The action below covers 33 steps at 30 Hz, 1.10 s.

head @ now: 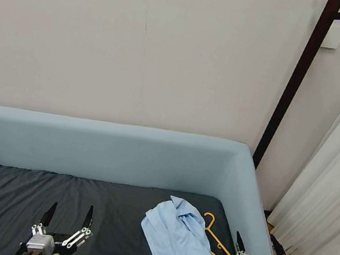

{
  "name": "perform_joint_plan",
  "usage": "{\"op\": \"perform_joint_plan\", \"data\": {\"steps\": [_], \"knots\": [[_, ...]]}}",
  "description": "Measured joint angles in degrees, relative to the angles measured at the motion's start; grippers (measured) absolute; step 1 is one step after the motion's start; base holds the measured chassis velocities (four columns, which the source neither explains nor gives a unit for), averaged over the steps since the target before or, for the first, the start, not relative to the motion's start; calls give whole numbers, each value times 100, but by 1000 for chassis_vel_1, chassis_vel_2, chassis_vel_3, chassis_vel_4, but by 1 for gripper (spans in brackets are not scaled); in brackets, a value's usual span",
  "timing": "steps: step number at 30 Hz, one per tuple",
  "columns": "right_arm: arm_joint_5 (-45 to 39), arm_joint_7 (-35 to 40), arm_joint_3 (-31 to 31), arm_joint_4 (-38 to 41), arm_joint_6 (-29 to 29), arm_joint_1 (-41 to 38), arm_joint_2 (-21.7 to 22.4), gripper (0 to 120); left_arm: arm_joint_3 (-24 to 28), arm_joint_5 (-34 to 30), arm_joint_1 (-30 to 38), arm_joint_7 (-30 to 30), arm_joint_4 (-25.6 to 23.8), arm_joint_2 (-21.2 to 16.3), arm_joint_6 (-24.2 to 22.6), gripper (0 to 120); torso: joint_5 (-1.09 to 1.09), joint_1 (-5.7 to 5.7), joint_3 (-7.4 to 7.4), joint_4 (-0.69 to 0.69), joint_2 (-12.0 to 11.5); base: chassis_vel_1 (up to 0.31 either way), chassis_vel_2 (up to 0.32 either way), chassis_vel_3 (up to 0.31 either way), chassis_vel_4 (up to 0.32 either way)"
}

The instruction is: Pick up the clothes from the sofa and hang them on the clothes hanger.

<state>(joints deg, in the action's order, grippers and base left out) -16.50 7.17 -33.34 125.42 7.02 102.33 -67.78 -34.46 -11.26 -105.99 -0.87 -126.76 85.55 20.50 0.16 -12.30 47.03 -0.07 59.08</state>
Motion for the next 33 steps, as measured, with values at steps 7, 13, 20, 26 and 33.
{"op": "perform_joint_plan", "data": {"steps": [7, 13, 20, 26, 33], "knots": [[-245, 15, 149, -73, -102, -128, 157, 100, -37, 18, 20, 3, 31, -40, 4, 100, 0, 0, 0, 0, 0, 0, 0, 0, 0], [-555, 22, 353, -210, -242, -405, 325, 100, -133, 25, -54, 5, 19, -43, 14, 100, 0, 0, 0, 0, 0, 0, 0, 0, 0], [-1182, -142, 954, -701, -246, -1250, 586, 100, -243, 142, -255, 113, 69, 31, 154, 100, 0, 0, 0, 0, 0, 0, 0, 0, 0], [-1886, -76, 1866, -1466, -343, -2361, 837, 100, -367, 321, -662, 202, -9, 227, 288, 100, 1, 0, 1, 1, 0, 0, 0, 0, 0], [-2274, 426, 2793, -1845, -1428, -3481, 960, 100, -450, 575, -1015, 320, -193, 527, 432, 100, 0, -1, 0, 0, -1, 0, 0, 0, 0]]}}
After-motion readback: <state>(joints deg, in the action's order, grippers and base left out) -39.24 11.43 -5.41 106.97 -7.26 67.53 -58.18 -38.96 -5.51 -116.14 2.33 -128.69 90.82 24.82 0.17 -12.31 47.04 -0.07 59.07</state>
